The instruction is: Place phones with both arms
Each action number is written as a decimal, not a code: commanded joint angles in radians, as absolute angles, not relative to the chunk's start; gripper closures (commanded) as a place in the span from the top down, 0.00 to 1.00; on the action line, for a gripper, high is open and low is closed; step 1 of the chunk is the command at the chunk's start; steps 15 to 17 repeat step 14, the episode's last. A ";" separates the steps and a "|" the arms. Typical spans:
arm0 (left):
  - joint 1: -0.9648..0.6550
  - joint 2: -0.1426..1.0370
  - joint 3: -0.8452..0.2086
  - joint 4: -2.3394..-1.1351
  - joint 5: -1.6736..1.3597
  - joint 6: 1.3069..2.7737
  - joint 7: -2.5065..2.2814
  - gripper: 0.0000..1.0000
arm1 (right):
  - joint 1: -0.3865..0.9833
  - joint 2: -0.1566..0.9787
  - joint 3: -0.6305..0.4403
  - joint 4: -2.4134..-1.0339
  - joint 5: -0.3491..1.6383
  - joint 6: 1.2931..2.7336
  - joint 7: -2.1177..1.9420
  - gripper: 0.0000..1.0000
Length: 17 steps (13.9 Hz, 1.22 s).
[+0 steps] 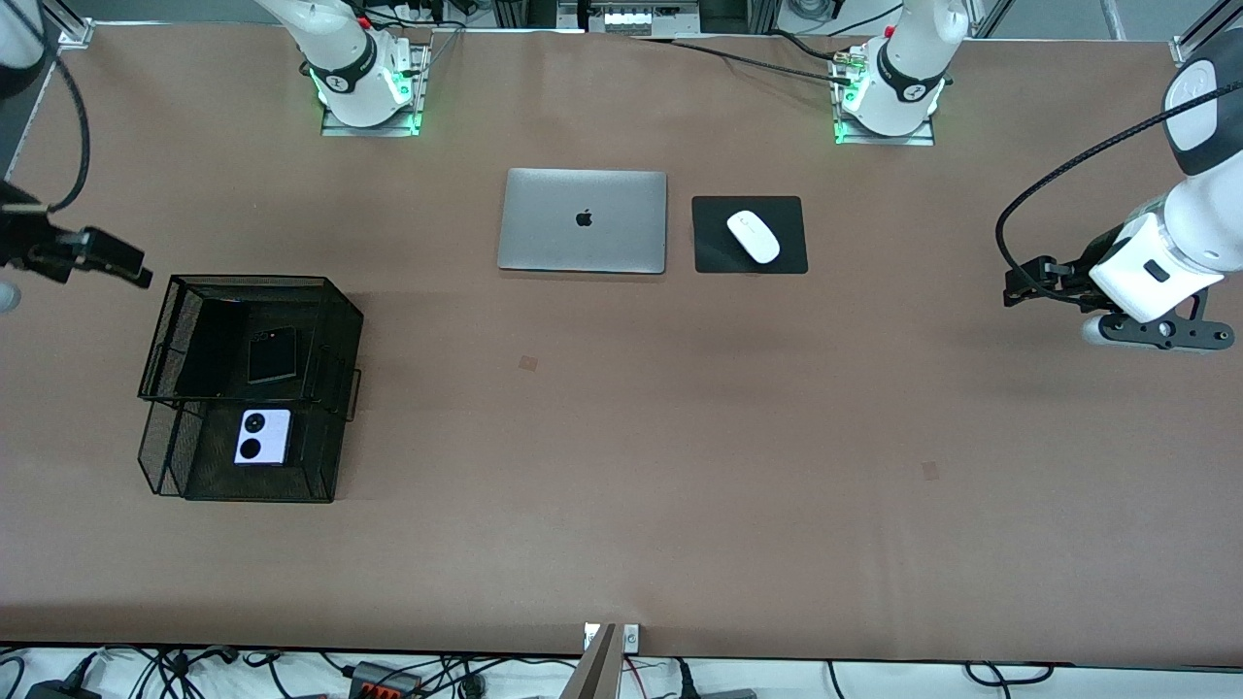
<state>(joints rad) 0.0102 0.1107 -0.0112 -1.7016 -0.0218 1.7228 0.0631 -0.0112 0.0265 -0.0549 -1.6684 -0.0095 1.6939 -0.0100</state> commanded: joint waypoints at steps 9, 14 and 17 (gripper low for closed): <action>0.017 0.121 -0.009 -1.674 -0.035 1.698 0.075 1.00 | -0.023 -0.054 -0.037 -1.747 -0.028 1.694 -0.020 1.00; 0.017 0.121 -0.008 -1.674 -0.035 1.698 0.075 1.00 | -0.021 -0.055 -0.035 -1.749 -0.026 1.674 -0.020 1.00; 0.017 0.121 -0.008 -1.674 -0.035 1.698 0.075 1.00 | -0.021 -0.055 -0.035 -1.749 -0.026 1.674 -0.020 1.00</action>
